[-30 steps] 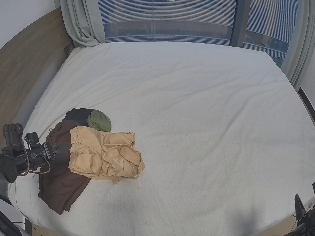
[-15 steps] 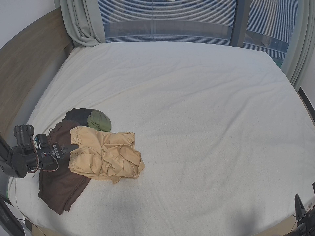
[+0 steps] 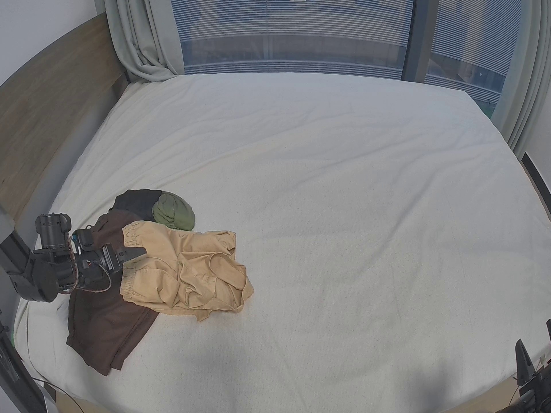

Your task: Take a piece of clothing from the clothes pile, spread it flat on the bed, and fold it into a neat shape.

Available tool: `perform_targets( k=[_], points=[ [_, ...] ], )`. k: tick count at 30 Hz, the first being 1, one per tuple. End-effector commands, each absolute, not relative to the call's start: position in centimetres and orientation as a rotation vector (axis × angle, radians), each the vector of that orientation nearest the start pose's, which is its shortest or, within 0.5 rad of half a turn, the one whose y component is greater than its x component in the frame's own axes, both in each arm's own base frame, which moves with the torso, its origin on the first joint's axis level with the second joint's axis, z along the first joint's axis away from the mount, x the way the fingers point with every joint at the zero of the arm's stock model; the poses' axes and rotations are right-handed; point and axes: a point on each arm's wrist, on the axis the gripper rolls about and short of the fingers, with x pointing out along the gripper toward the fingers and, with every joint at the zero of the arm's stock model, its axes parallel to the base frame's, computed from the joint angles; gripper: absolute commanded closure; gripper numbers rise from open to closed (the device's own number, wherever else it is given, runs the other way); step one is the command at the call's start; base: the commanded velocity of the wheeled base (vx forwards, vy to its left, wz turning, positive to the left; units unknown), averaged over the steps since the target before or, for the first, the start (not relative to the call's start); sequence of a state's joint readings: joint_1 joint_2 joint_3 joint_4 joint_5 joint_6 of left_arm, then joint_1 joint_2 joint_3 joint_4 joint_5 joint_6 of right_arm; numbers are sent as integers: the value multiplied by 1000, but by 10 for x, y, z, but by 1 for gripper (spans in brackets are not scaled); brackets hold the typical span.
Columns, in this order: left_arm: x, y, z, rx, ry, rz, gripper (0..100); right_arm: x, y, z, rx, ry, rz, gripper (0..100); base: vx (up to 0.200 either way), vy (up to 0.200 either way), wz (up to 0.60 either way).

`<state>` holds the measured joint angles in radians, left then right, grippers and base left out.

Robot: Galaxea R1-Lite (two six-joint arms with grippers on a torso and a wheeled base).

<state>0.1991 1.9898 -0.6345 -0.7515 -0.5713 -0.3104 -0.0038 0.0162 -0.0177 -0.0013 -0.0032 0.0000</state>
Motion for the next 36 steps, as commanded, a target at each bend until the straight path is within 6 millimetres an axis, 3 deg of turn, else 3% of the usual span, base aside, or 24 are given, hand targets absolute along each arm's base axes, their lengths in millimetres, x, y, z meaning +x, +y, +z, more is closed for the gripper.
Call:
perform_targets(
  k=[1,11,16,36],
  points=[
    [314,45,58,-526,637,-288,0,-22,0,76,0,5,-8,0,0,0,0],
    [321,36,45,-516,613,-364,0,-22,0,76,0,5,-8,0,0,0,0],
    [313,29,41,-525,644,-404,0,-22,0,76,0,5,-8,0,0,0,0],
    [324,31,21,-506,597,-402,0,-22,0,76,0,5,-8,0,0,0,0]
  ],
)
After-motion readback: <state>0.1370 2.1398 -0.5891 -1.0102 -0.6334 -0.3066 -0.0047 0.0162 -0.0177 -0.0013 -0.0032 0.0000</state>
